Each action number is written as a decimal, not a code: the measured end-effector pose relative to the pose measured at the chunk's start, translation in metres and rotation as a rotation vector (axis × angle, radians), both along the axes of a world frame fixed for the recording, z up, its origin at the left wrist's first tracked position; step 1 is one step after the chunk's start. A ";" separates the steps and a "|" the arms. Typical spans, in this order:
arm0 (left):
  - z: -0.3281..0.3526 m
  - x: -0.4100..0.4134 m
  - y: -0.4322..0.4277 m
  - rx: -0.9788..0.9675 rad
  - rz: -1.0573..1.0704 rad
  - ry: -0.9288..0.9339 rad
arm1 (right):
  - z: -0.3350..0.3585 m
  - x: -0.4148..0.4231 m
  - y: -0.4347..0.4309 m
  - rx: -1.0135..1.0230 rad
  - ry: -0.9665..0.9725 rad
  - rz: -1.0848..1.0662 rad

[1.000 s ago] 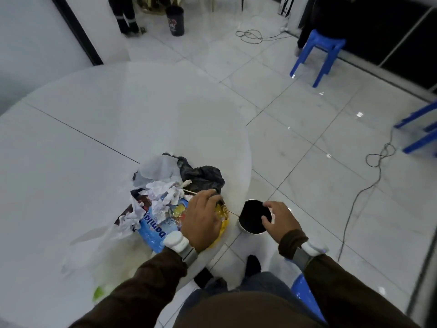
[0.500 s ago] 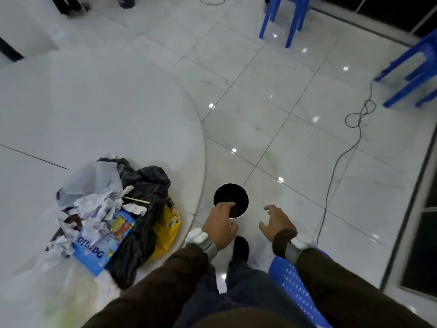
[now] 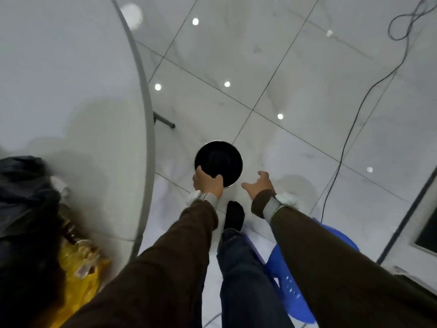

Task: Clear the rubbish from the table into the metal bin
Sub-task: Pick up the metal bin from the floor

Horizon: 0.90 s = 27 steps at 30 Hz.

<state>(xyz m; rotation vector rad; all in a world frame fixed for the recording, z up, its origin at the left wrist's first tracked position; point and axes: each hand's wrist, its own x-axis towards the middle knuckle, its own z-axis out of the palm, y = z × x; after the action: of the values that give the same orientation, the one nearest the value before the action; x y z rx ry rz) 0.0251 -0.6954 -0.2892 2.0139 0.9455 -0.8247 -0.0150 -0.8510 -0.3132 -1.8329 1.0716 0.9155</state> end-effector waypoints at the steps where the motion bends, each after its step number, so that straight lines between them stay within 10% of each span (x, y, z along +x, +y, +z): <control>1: -0.020 0.004 0.003 0.002 0.081 0.026 | -0.019 0.003 -0.001 0.021 0.008 -0.042; 12: -0.198 0.015 0.035 -0.064 0.386 0.127 | -0.193 0.046 -0.002 0.111 -0.002 0.007; 27: -0.081 0.006 0.008 -0.077 0.331 0.128 | -0.086 0.018 -0.023 -0.017 -0.021 -0.239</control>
<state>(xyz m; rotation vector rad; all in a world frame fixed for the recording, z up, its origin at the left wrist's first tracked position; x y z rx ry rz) 0.0310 -0.6874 -0.3704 1.6932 1.2591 -0.7975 0.0035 -0.8736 -0.3992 -1.6801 1.2570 0.7460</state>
